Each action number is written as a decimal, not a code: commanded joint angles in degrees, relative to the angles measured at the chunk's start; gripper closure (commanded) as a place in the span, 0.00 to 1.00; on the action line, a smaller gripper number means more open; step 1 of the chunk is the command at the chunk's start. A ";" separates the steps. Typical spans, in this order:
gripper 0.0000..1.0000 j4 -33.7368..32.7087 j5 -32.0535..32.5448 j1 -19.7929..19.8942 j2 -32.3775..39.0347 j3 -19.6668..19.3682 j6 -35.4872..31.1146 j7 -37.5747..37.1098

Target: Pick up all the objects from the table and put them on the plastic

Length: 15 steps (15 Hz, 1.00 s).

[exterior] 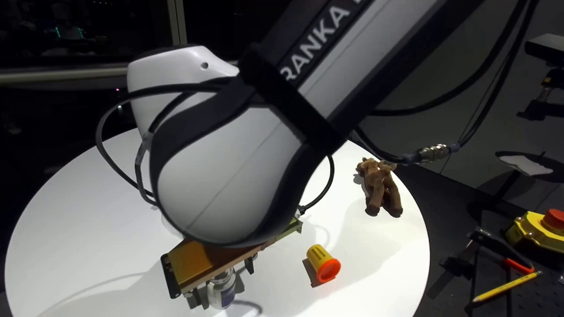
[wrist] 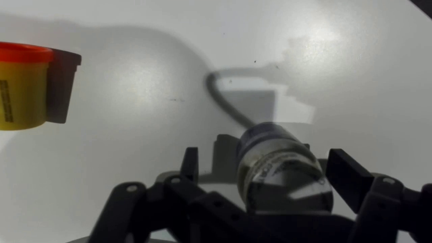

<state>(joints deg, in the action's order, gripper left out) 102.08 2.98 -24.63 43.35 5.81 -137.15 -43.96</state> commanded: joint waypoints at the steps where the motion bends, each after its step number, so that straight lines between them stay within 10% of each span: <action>1: 0.34 3.28 -1.09 -0.29 -2.41 -0.24 -3.51 0.87; 6: 0.73 4.78 -1.00 -1.07 -3.87 -0.89 -4.83 -0.66; 15: 0.73 7.96 4.86 -8.15 -16.93 -8.31 -11.66 -19.44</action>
<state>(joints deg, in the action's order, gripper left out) 106.75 4.52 -30.66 33.35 0.79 -147.01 -56.13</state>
